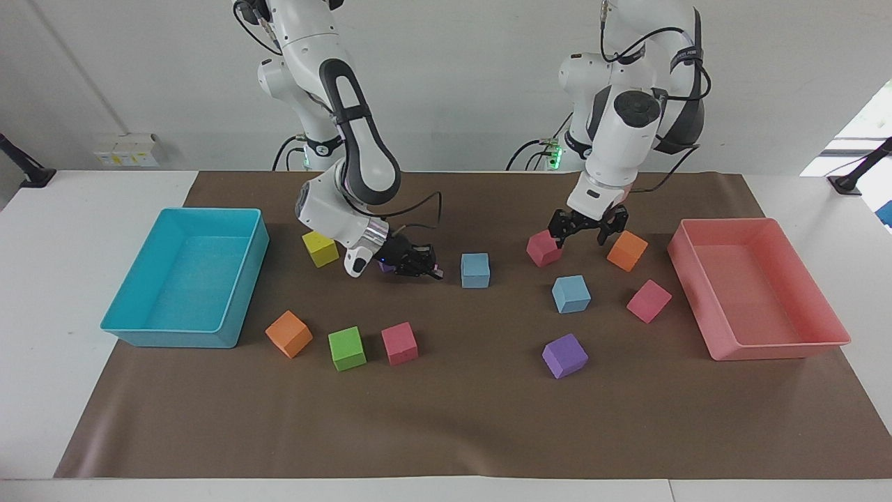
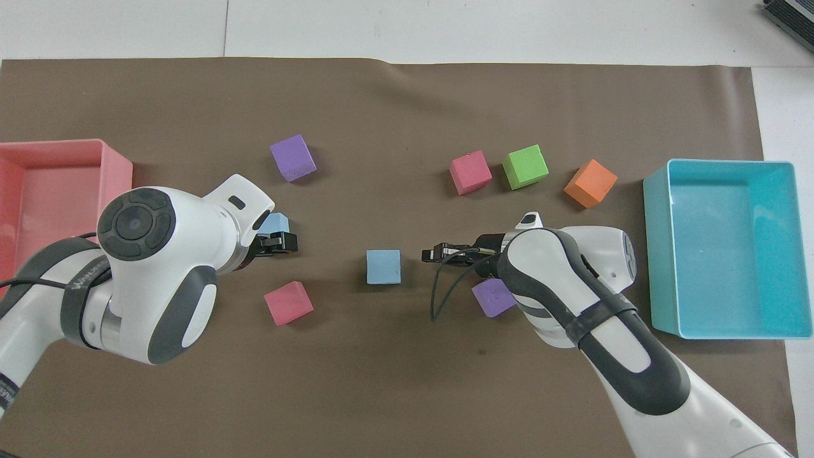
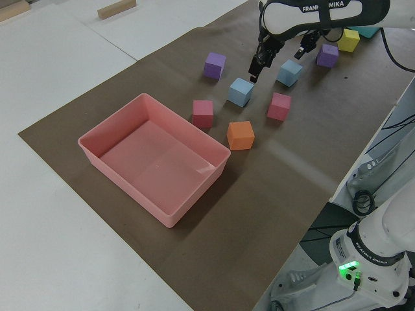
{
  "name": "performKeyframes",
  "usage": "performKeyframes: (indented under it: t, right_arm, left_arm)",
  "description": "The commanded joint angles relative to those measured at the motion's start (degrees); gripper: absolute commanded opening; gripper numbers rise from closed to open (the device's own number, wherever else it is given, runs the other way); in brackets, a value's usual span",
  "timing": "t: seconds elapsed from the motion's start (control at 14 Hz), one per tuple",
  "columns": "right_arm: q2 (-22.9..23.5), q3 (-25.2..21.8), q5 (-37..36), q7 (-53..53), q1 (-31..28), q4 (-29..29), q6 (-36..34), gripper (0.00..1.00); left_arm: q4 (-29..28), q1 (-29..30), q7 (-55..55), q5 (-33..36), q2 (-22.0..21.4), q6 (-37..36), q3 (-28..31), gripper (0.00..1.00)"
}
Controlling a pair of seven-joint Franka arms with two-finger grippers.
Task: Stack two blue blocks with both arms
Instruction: 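Close the left gripper on the light blue cube and lift it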
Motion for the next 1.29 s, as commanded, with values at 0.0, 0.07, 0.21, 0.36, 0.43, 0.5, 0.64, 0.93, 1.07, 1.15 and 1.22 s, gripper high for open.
performKeyframes:
  t: [0.0, 0.07, 0.21, 0.36, 0.43, 0.5, 0.64, 0.93, 1.07, 1.15, 1.22]
  right_arm:
    - [0.6, 0.4, 2.9, -3.7, -0.3, -0.2, -0.1, 0.00]
    - [0.7, 0.4, 3.0, -3.8, -0.3, -0.2, 0.0, 0.00]
    - [0.7, 0.4, 3.1, -4.2, -0.3, -0.2, 0.0, 0.00]
    - [0.6, 0.4, 3.8, -4.2, 0.5, -0.2, 0.3, 0.00]
    - [0.6, 0.4, 4.0, -4.2, 1.2, -0.2, 0.4, 0.00]
    - [0.6, 0.4, 4.2, -4.2, 1.3, -0.2, 0.4, 0.00]
    - [0.6, 0.4, 4.3, -4.2, 1.3, -0.2, 1.2, 0.00]
    - [0.6, 0.4, 4.3, -5.0, 1.1, -0.2, 0.7, 0.00]
    - [0.6, 0.4, 4.3, -5.3, 1.0, -0.2, 0.6, 0.00]
    - [0.6, 0.4, 4.3, -5.5, 1.0, -0.2, 0.6, 0.00]
    - [0.6, 0.4, 4.3, -6.0, 0.8, -0.2, 0.6, 0.00]
  left_arm:
    - [-0.6, -1.0, -0.5, -0.6, 1.4, 3.4, 1.0, 1.00]
    - [-0.5, -0.8, -0.4, -0.6, 1.6, 3.6, 1.0, 1.00]
    - [-0.3, -0.6, -0.3, -0.2, 2.8, 4.8, 1.0, 1.00]
    - [-0.1, -0.4, 0.1, 0.2, 3.6, 5.7, 1.0, 1.00]
    - [-0.1, -0.4, 0.3, 0.2, 3.8, 6.4, 1.1, 1.00]
    - [-0.1, -0.4, 0.3, 1.2, 4.3, 7.1, 1.1, 1.00]
    - [-0.1, -0.3, 0.3, 2.0, 5.4, 8.8, 1.1, 1.00]
    - [-0.1, 0.0, 0.4, 3.6, 6.4, 9.9, 1.1, 1.00]
    - [-0.1, 0.1, 0.3, 4.0, 7.1, 10.4, 1.2, 1.00]
    - [0.0, 0.1, 0.3, 4.0, 7.3, 10.8, 1.2, 1.00]
    - [0.0, 0.1, 0.3, 4.0, 7.8, 11.2, 1.2, 1.00]
